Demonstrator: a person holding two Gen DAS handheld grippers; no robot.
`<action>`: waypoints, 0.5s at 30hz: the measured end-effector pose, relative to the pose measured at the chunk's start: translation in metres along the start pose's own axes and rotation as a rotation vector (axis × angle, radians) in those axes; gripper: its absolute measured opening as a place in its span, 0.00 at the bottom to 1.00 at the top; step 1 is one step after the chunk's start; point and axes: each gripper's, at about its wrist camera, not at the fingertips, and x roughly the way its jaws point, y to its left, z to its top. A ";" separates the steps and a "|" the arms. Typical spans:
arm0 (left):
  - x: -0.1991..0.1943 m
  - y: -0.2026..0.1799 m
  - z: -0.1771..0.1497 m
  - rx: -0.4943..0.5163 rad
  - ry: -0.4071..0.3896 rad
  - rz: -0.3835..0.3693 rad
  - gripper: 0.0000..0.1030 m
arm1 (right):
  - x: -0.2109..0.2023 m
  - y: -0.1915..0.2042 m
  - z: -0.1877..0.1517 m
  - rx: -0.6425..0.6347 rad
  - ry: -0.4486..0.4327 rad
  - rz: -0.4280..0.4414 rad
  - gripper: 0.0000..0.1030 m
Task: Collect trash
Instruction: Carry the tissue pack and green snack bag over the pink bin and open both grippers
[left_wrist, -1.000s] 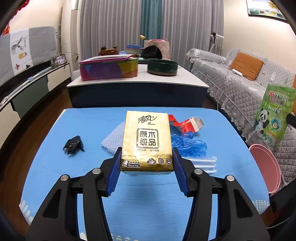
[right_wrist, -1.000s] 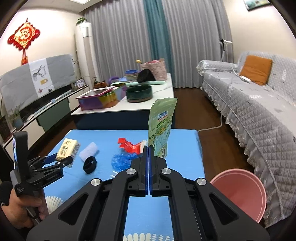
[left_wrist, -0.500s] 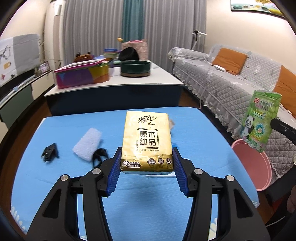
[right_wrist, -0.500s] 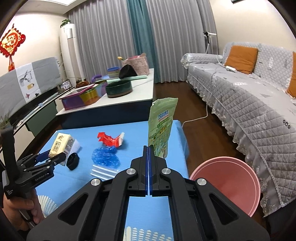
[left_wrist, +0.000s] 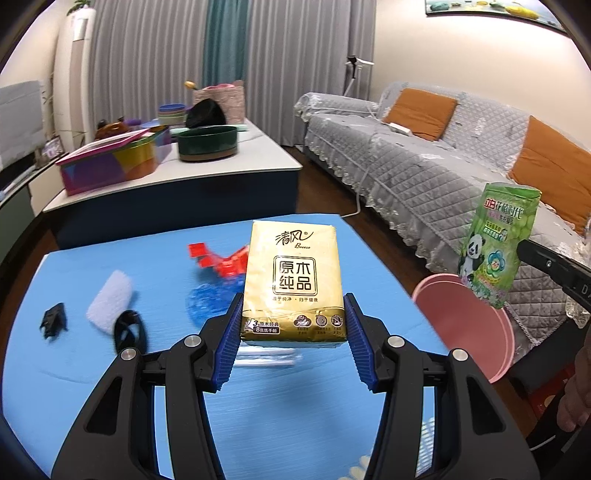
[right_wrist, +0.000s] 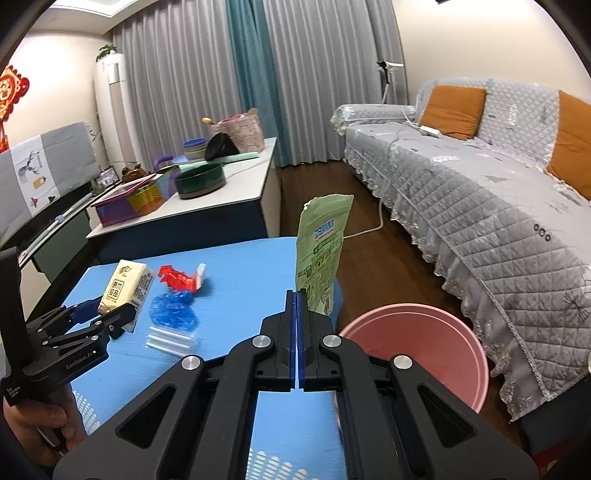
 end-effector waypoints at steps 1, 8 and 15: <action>0.001 -0.004 0.001 0.004 0.000 -0.007 0.50 | -0.001 -0.004 0.000 0.004 -0.001 -0.008 0.01; 0.010 -0.032 0.005 0.034 0.000 -0.054 0.50 | -0.008 -0.027 -0.003 0.022 -0.005 -0.051 0.01; 0.019 -0.056 -0.001 0.076 0.006 -0.097 0.50 | -0.013 -0.053 -0.006 0.048 -0.009 -0.093 0.01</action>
